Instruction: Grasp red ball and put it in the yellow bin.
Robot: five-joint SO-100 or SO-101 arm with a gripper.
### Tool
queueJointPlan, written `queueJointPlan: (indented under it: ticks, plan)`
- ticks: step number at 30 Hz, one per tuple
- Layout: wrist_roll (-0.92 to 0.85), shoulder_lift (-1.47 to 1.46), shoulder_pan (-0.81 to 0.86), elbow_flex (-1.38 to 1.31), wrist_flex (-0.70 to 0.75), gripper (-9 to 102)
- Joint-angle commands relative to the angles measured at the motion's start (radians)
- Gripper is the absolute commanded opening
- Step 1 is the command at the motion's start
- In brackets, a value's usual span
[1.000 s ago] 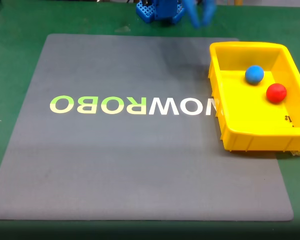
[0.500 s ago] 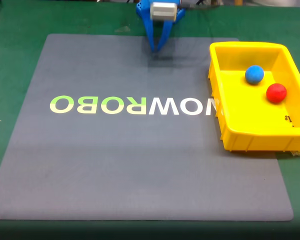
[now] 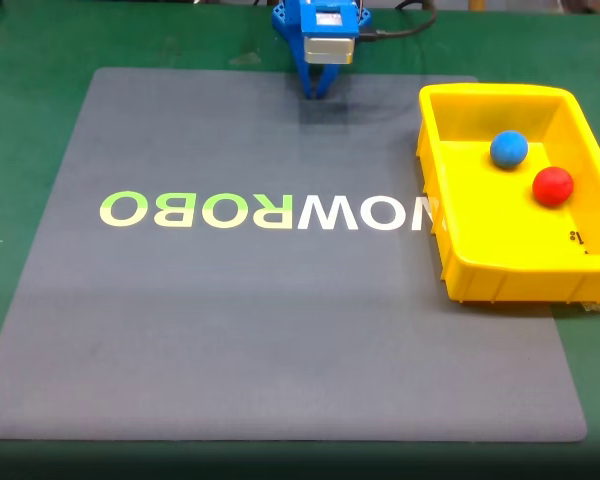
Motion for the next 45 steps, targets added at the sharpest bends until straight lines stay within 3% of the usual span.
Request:
queueJointPlan:
  ticks: [1, 45]
  plan:
    - [-0.018, 0.014, -0.011, 0.031, 0.014, 0]
    - [-0.064, 0.012, 0.034, 0.032, 0.032, 0]
